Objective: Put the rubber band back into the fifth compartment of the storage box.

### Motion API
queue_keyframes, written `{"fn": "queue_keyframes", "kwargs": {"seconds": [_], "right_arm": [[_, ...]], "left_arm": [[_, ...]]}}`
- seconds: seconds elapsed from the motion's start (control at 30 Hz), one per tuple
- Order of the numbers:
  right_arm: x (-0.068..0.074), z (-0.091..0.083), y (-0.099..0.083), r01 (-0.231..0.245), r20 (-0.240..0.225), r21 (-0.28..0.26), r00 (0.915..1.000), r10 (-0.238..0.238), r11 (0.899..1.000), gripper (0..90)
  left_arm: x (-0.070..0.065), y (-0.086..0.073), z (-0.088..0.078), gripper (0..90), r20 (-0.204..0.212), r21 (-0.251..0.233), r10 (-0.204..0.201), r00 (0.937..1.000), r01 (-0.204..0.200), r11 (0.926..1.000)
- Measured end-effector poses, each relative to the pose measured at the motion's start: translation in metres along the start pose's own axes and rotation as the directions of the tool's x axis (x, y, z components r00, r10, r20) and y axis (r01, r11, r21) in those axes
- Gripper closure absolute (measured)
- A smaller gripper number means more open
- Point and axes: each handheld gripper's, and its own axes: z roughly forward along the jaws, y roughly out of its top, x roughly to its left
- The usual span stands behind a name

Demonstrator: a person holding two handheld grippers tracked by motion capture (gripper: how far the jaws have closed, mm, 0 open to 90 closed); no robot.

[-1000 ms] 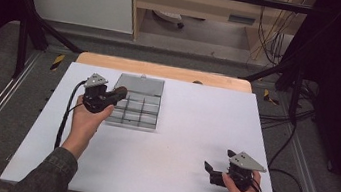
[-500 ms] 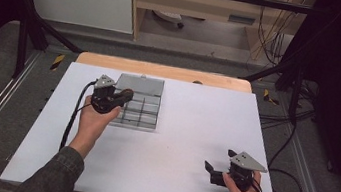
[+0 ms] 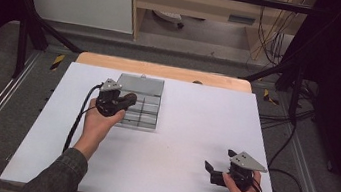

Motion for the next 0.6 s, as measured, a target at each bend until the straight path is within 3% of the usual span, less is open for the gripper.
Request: {"fn": "queue_keyframes", "kwargs": {"seconds": [0.6], "right_arm": [[-0.0011, -0.0004, -0.0003, -0.003, 0.008, 0.001, 1.0, 0.003, 1.0, 3.9]], "left_arm": [[-0.0002, -0.0053, 0.0061, 86.2, -0.001, 0.021, -0.004, 1.0, 0.004, 0.9998]]}}
